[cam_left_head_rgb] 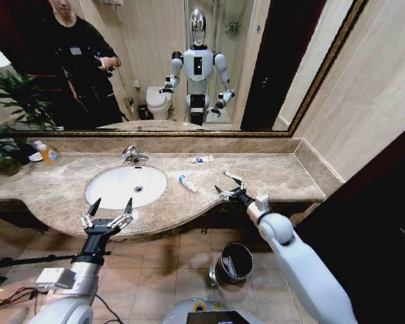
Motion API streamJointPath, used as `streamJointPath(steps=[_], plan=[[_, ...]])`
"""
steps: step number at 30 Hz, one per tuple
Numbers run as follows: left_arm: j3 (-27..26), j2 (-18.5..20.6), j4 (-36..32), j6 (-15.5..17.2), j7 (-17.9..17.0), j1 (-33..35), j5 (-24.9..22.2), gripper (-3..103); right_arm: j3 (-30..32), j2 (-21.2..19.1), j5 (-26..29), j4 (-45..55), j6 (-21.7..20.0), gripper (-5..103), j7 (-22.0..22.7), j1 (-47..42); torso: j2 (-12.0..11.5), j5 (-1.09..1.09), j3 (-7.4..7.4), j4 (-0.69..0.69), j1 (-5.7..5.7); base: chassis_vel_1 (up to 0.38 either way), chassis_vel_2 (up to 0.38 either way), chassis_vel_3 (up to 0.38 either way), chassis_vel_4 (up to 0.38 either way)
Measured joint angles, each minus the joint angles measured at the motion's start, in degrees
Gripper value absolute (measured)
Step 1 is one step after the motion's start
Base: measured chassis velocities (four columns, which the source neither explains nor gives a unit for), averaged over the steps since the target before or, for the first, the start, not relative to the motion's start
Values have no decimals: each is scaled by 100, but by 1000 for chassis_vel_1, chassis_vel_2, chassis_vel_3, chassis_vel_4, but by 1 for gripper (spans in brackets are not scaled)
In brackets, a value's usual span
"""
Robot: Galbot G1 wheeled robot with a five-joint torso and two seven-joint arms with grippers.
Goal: Pick up the trash from the sink and place it in the trash bin.
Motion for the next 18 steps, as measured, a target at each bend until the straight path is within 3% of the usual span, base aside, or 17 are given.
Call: streamJointPath(steps=[9, 16, 18], plan=[[0, -1, 0, 0, -1, 0, 0, 100, -415, -369, 362, -1551, -132, 100, -597, 1402, 0, 1, 0, 1, 0, 0, 0, 0, 0], [0, -1, 0, 0, -1, 0, 0, 100, -587, -372, 507, -2160, -312, 101, -921, 1954, 0, 0, 0, 1, 0, 0, 0, 0, 0], [0, -1, 0, 0, -1, 0, 0, 100, -593, -362, 625, -2213, -491, 95, -1104, 2001, 0, 0, -1, 1, -1, 0, 0, 0, 0]])
